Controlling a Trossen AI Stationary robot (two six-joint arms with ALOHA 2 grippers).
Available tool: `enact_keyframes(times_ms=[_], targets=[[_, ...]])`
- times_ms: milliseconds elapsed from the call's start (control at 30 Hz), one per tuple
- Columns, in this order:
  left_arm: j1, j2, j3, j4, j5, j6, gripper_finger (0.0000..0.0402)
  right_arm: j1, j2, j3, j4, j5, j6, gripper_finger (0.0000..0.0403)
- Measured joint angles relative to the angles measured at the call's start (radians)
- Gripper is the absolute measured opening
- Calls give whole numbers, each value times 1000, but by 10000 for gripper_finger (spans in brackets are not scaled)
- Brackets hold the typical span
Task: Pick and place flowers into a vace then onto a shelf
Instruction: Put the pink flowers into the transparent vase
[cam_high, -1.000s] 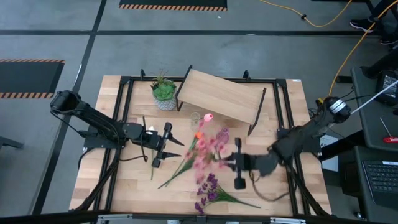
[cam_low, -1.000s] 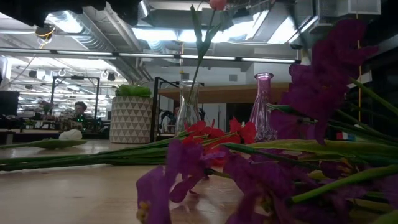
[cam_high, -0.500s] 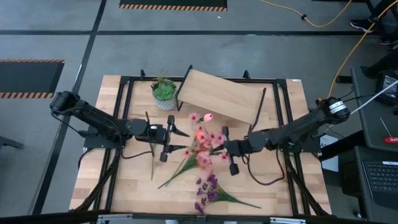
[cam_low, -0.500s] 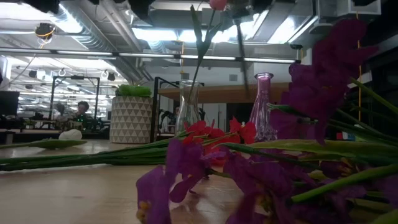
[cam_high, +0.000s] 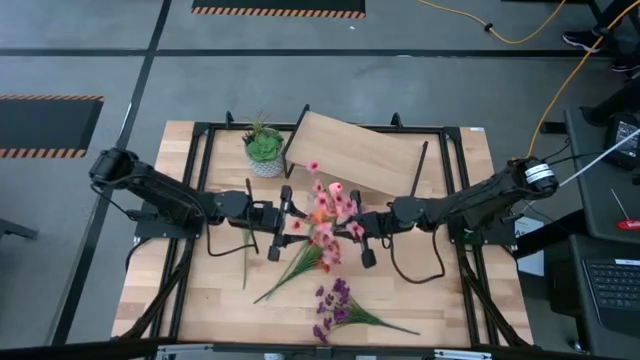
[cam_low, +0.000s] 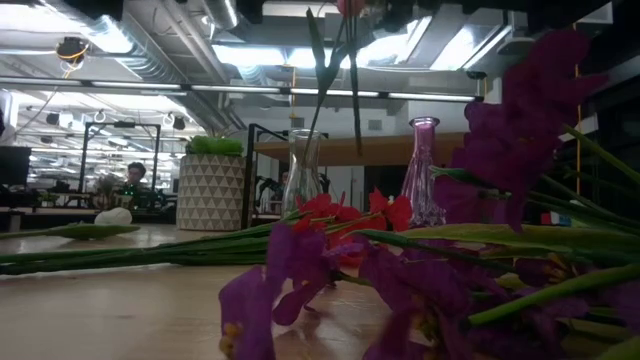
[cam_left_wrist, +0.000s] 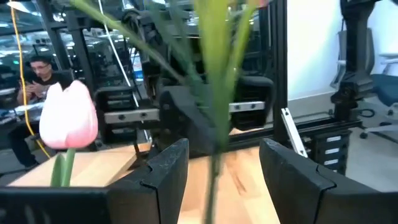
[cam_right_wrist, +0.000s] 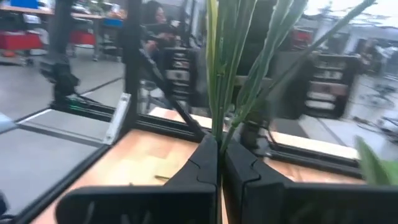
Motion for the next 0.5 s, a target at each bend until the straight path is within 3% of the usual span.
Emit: enact_keyframes(times_ms=[500], targets=[[21,68,78,0,19,-14,191,-15,10,0,56,-70,-23,0]])
